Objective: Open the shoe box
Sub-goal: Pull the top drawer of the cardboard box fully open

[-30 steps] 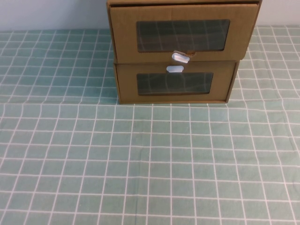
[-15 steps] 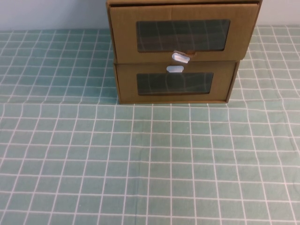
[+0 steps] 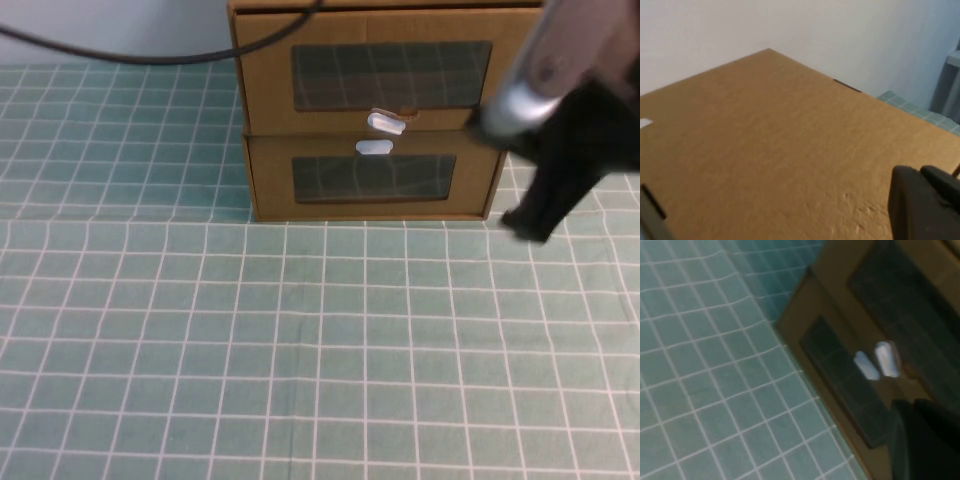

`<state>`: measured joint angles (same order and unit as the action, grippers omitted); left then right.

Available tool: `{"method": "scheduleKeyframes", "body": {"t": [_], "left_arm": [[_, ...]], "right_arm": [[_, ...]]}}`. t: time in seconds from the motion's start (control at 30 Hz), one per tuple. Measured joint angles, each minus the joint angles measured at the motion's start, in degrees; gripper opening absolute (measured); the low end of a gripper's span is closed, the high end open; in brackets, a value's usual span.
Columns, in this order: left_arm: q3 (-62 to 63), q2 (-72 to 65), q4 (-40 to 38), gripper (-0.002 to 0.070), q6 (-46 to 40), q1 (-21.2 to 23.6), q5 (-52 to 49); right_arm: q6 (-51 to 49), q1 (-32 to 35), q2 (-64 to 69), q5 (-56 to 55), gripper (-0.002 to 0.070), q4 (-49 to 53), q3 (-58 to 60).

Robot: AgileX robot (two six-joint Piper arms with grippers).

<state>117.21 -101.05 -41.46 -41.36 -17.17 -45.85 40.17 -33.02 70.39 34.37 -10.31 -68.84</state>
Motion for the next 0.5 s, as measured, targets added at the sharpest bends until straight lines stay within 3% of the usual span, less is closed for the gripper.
{"method": "scheduleKeyframes", "body": {"t": [0.27,0.4,0.5], "left_arm": [[22.7,-20.1,-0.1,-0.0005,-0.2,-2.2,-10.7],[24.0,-24.0,1.4,-0.0005,1.9,-2.2,-12.7],[24.1,-25.6,2.6,-0.0005,4.6,-2.2,-13.3]], "right_arm": [[2.4,-4.4,8.9,3.6,-0.0015,11.9,-0.3],[0.4,-4.7,11.4,10.9,-0.0015,27.4,-0.3],[-10.9,-4.7,11.8,14.9,-0.0015,43.5,-0.3]]}}
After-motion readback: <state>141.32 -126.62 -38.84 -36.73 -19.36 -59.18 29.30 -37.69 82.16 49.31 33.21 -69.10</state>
